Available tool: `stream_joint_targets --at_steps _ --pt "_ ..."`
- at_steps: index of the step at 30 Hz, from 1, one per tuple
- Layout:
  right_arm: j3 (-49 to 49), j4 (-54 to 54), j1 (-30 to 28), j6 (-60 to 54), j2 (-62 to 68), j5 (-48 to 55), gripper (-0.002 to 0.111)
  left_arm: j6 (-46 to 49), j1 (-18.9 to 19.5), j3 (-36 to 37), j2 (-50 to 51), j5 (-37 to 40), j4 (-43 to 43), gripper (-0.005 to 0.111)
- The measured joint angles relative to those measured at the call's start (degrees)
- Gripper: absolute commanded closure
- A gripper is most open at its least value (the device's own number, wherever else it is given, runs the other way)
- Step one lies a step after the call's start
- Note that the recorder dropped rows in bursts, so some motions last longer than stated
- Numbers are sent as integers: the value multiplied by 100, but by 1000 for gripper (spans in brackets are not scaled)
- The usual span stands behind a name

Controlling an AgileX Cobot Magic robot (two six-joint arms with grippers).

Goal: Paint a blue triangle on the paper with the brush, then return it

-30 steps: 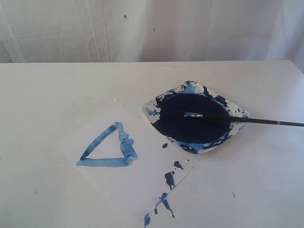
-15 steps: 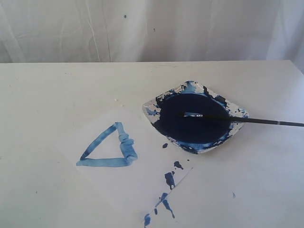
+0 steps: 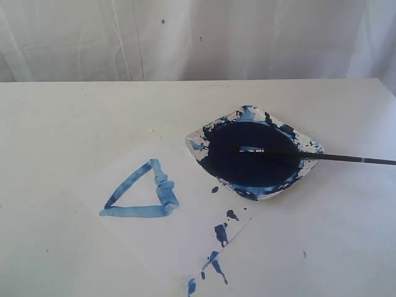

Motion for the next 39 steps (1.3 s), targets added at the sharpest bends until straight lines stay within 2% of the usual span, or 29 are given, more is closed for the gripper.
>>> stream_joint_targets --at_steps 7,17,39 --pt "0 22 13 -66 0 0 108 10 0 0 0 0 0 107" --pt "0 235 313 -301 0 0 108 10 0 0 0 0 0 107" --pt "0 299 327 -301 0 47 108 10 0 0 0 0 0 107"
